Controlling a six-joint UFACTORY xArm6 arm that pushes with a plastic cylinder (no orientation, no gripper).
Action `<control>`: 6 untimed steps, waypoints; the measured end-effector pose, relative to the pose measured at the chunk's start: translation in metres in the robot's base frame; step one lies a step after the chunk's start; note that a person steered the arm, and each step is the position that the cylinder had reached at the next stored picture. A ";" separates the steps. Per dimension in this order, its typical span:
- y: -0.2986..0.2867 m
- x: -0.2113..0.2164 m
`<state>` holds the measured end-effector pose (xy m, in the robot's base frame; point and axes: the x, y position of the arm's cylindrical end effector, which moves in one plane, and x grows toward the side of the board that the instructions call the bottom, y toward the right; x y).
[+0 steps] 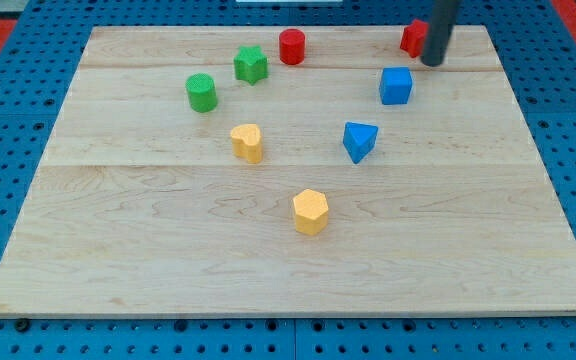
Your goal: Move the blue cube left a bit
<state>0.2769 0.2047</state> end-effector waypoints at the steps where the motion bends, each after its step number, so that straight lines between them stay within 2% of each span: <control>1: 0.004 0.042; 2: -0.007 0.088; 3: -0.018 0.090; 4: -0.019 0.067; 6: -0.051 0.056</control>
